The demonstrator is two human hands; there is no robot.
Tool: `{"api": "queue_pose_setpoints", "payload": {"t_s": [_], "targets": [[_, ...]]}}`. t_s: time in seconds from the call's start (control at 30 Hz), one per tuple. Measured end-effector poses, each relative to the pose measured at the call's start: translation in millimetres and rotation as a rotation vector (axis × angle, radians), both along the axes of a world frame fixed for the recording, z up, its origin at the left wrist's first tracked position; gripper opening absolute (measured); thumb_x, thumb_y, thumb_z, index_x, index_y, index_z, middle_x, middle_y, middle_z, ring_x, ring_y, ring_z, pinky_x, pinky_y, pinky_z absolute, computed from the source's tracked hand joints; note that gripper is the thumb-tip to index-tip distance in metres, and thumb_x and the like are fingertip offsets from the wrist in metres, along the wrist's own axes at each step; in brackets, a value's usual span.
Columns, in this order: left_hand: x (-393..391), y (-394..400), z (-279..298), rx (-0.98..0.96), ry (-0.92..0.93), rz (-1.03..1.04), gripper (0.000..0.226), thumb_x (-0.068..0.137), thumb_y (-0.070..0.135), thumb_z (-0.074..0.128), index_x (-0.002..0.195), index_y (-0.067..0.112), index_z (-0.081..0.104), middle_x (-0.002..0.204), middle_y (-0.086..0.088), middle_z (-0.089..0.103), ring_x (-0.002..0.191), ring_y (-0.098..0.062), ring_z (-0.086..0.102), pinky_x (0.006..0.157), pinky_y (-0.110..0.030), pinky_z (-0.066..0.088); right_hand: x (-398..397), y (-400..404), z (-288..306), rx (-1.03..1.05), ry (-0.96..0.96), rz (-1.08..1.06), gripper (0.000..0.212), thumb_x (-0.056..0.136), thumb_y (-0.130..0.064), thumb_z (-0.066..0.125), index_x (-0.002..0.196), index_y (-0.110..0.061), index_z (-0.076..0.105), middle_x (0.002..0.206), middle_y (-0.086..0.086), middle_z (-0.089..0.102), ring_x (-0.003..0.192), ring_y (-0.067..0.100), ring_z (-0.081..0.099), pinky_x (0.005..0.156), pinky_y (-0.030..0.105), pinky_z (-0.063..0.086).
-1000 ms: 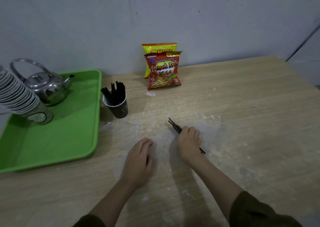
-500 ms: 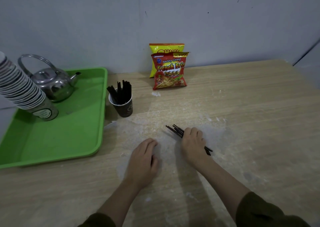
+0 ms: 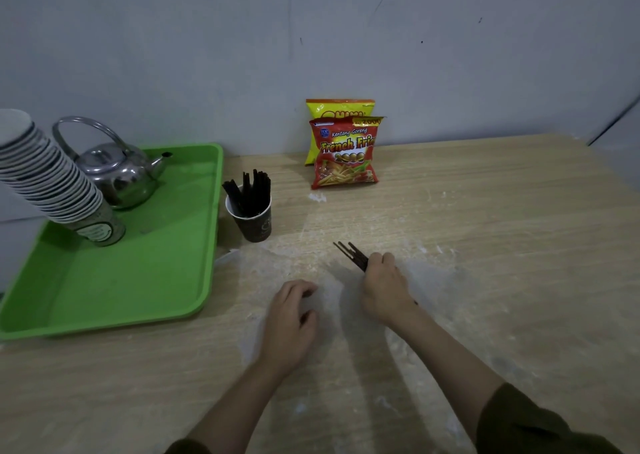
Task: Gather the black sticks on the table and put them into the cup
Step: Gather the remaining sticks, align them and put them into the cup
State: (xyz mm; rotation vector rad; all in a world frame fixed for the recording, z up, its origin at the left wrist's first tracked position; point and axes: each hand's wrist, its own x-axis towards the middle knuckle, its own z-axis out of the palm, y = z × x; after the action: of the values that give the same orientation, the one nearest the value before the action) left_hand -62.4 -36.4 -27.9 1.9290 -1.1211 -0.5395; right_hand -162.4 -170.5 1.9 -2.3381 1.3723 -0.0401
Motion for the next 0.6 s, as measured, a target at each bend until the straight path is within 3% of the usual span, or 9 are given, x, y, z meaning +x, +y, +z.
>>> {"api": "queue_pose_setpoints", "payload": {"t_s": [0.1,0.17,0.23,0.3,0.33,0.37,0.47,0.6], "targets": [[2.4,-11.3,18.3,-0.091,0.182,0.040,0.039,0.084,0.004,0.053,0.116,0.025,0.046,0.115,0.003,0.051,0.113,-0.013,0.051,0.081,-0.002,0.041,10.6,3.6,18.7,0.241,-0.397,-0.044,0.016,0.093,-0.006,0.039,0.082,-0.010,0.050,0.089,0.011,0.051,0.073,0.026,0.050,0.063,0.029,0.036],[3.9,-19.4,38.1,-0.179,0.203,-0.007,0.045,0.086,0.017,0.049,0.126,0.033,0.034,0.125,0.009,0.047,0.117,-0.003,0.046,0.085,-0.003,0.039,17.3,11.6,26.8,0.424,-0.623,-0.037,0.030,0.092,-0.005,0.040,0.066,-0.020,0.045,0.068,0.000,0.048,0.061,0.015,0.044,0.056,0.025,0.033],[5.8,-25.7,57.9,-0.252,0.147,-0.124,0.054,0.085,0.023,0.044,0.134,0.035,0.023,0.138,0.012,0.037,0.125,0.001,0.038,0.096,-0.007,0.034,22.0,18.7,25.6,0.485,-0.762,0.024,0.034,0.086,0.002,0.041,0.062,-0.022,0.044,0.061,-0.003,0.045,0.056,0.012,0.041,0.056,0.026,0.033],[9.5,-30.3,72.6,-0.269,0.007,-0.247,0.059,0.083,0.027,0.040,0.138,0.032,0.019,0.147,0.008,0.028,0.133,0.000,0.028,0.107,-0.012,0.025,24.6,26.6,17.0,0.475,-0.869,0.094,0.022,0.084,-0.004,0.043,0.066,-0.016,0.048,0.061,0.002,0.049,0.056,0.015,0.045,0.053,0.031,0.037],[11.8,-31.8,77.1,-0.258,-0.079,-0.301,0.060,0.084,0.028,0.039,0.139,0.031,0.018,0.149,0.008,0.025,0.136,-0.001,0.024,0.110,-0.015,0.021,25.5,30.9,12.8,0.463,-0.904,0.120,0.014,0.084,-0.012,0.044,0.074,-0.010,0.052,0.066,0.010,0.054,0.060,0.023,0.051,0.055,0.038,0.042],[13.8,-32.9,79.8,-0.241,-0.158,-0.346,0.058,0.085,0.028,0.038,0.140,0.030,0.019,0.149,0.009,0.024,0.137,-0.001,0.021,0.112,-0.017,0.019,26.8,33.4,8.0,0.445,-0.930,0.132,0.018,0.086,-0.019,0.044,0.085,-0.004,0.055,0.075,0.018,0.059,0.068,0.032,0.057,0.059,0.044,0.047],[17.8,-32.7,77.9,-0.189,-0.299,-0.414,0.048,0.089,0.029,0.034,0.136,0.022,0.033,0.148,0.007,0.030,0.136,-0.002,0.024,0.110,-0.025,0.026,26.0,37.0,-0.5,0.426,-0.944,0.148,0.032,0.087,-0.025,0.046,0.109,-0.003,0.054,0.096,0.012,0.065,0.090,0.026,0.065,0.071,0.034,0.054],[22.2,-28.1,69.4,-0.150,-0.316,-0.431,0.045,0.091,0.029,0.033,0.134,0.018,0.039,0.147,0.004,0.034,0.134,-0.003,0.028,0.110,-0.028,0.030,25.3,34.2,-11.7,0.416,-0.898,0.124,0.027,0.085,-0.019,0.048,0.109,-0.007,0.055,0.095,0.003,0.065,0.090,0.016,0.065,0.073,0.029,0.053]]}}
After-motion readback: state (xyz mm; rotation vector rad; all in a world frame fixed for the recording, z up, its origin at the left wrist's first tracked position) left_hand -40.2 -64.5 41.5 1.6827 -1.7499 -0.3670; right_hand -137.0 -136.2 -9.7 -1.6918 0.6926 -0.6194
